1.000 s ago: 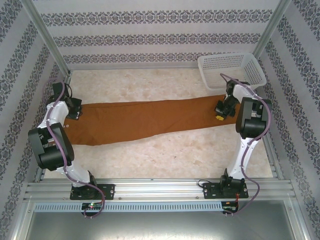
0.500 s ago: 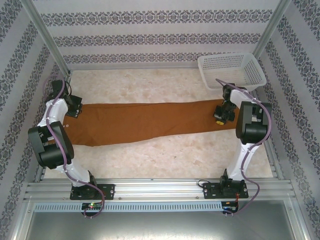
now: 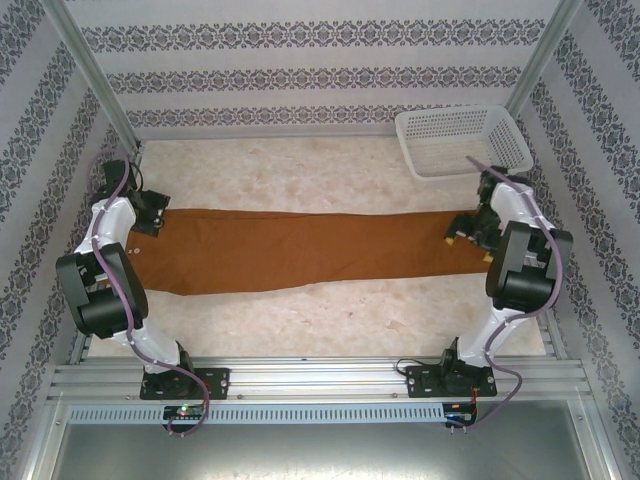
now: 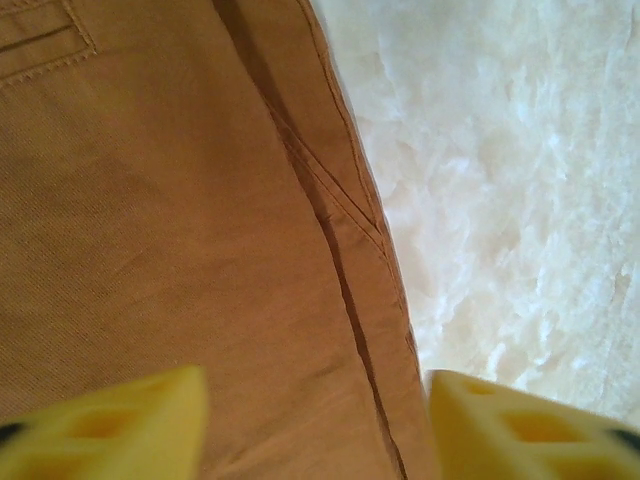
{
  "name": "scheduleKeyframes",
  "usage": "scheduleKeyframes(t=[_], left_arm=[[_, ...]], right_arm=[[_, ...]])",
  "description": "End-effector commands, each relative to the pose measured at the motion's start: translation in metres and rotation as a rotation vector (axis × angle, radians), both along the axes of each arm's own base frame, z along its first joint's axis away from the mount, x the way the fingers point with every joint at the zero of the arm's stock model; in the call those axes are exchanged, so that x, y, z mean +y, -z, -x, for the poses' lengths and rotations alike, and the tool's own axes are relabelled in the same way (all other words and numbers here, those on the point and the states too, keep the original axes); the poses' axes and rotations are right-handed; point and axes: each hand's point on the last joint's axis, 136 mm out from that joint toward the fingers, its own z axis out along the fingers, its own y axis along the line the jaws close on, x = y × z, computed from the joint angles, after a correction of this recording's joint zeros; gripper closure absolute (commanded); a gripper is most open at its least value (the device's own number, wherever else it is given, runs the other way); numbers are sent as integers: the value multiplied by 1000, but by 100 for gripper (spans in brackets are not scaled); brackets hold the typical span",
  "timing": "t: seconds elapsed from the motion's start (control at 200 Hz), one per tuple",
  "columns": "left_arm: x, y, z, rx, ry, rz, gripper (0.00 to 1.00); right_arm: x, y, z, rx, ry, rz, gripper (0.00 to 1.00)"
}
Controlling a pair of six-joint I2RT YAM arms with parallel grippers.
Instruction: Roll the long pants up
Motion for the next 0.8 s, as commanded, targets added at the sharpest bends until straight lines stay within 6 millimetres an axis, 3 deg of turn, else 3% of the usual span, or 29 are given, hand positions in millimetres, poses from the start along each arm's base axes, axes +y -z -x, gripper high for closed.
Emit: scheduleKeyframes(t=[0.0, 0.125, 0.3, 0.425, 0.64, 0.794], left_arm=[[-8, -24, -3, -49, 49, -5, 0], [-9, -26, 0, -38, 52, -4, 0], [-6, -33, 2, -26, 49, -18, 0], [-4, -43, 3, -45, 28, -27, 0], [-2, -52, 7, -55, -7, -33, 0], [-1, -53, 10, -53, -29, -35, 0]], right_arm=[[-35, -30, -6, -47, 49, 38, 2], [-68, -17, -11, -33, 112, 37, 3], [-80, 21, -13, 46, 99, 32, 4], [-82, 49, -14, 95, 110, -9, 5], [-86, 74, -25, 114, 132, -4, 9], [-82, 86, -26, 139, 99, -6, 20]])
